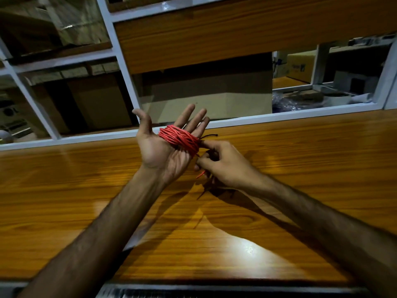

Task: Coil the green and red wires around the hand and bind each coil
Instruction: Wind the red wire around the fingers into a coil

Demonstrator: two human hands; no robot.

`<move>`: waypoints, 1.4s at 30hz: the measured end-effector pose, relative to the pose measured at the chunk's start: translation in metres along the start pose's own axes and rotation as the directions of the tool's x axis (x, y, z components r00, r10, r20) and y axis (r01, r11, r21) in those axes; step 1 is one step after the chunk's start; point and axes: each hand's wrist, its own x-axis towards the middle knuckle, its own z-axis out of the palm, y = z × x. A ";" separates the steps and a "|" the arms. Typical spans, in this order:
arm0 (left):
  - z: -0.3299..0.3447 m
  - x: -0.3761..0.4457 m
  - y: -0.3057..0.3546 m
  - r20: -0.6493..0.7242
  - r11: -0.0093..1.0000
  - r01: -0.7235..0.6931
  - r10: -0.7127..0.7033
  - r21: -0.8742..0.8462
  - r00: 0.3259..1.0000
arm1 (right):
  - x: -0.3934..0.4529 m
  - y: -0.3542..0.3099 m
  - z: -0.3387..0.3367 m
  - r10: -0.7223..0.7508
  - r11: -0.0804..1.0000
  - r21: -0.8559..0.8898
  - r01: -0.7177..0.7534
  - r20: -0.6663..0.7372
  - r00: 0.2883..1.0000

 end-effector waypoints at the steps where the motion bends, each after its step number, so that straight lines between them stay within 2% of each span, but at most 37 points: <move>1: 0.000 0.000 0.001 -0.021 1.000 -0.014 0.014 0.004 1.000 | 0.000 0.001 0.001 -0.002 1.000 0.002 0.002 -0.018 1.000; 7: 0.004 -0.001 0.002 -0.102 0.997 -0.048 0.054 0.057 0.993 | -0.001 0.004 0.003 -0.048 0.997 0.049 0.056 -0.152 0.987; 15: 0.003 -0.003 0.008 -0.176 0.994 -0.095 0.102 0.044 0.979 | -0.003 0.008 0.008 -0.113 0.992 0.051 0.118 -0.101 0.988; 19: 0.003 -0.002 0.010 -0.216 0.992 -0.112 0.120 0.050 0.969 | -0.002 0.010 0.009 -0.174 0.985 -0.030 0.172 -0.109 0.979; 24: 0.004 -0.002 0.009 -0.260 0.993 -0.116 0.121 0.036 0.958 | 0.002 0.012 0.012 -0.309 0.942 -0.201 0.269 -0.206 0.929; 28: 0.004 -0.002 0.007 -0.261 0.993 -0.114 0.118 0.030 0.958 | 0.003 0.011 0.011 -0.377 0.917 -0.220 0.334 -0.198 0.905; 31: 0.003 -0.003 0.007 -0.262 0.993 -0.112 0.119 0.040 0.958 | 0.002 0.013 0.012 -0.374 0.921 -0.183 0.344 -0.166 0.913; 35: 0.005 -0.002 0.006 -0.309 0.987 -0.160 0.162 0.030 0.937 | 0.000 0.011 0.013 -0.304 0.953 -0.045 0.301 -0.161 0.939; 39: 0.006 -0.002 0.002 -0.337 0.981 -0.180 0.195 0.075 0.921 | 0.000 0.008 0.014 -0.310 0.951 -0.068 0.303 -0.165 0.936; 42: 0.006 -0.003 -0.003 -0.352 0.971 -0.186 0.229 0.151 0.907 | 0.000 0.007 0.016 -0.274 0.961 -0.022 0.274 -0.174 0.946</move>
